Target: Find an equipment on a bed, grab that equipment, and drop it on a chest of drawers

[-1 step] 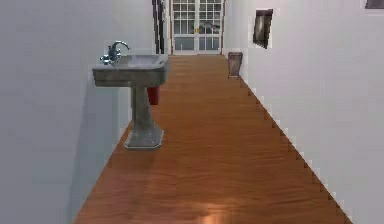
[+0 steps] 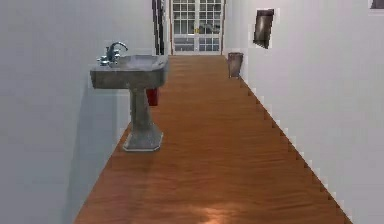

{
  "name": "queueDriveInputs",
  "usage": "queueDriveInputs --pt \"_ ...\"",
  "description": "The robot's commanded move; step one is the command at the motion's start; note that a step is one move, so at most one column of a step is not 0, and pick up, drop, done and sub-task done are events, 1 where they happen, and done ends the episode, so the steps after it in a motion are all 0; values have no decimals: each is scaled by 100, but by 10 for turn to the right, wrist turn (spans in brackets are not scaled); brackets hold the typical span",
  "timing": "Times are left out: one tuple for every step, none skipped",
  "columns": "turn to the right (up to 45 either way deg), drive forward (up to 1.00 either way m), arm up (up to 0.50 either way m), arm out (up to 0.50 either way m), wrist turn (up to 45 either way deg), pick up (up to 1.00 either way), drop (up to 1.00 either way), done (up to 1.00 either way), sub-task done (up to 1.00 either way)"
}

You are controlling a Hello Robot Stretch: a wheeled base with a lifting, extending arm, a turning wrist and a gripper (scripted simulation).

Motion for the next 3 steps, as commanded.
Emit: queueDriveInputs --pt "90 0 0 0 0 0 0 0 0" --pt "0 100 0 0 0 0 0 0 0" --pt "60 0 0 0 0 0 0 0 0"
